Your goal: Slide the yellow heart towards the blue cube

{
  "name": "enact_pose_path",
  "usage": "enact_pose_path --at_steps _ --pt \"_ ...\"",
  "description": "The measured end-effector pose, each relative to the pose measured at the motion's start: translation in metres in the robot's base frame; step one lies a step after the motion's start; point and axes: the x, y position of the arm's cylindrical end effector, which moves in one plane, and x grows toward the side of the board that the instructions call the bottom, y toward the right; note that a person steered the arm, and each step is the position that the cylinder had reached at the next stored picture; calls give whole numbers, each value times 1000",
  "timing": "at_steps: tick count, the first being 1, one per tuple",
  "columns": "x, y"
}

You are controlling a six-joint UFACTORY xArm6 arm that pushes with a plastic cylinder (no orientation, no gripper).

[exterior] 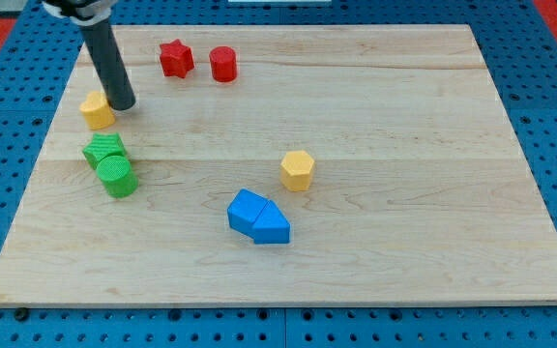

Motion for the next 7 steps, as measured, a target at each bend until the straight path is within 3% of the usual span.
enact_pose_path --at_steps 2,4,5,7 --pt "-29 -18" --pt "-28 -94" --pt "-5 -88" --pt "21 19"
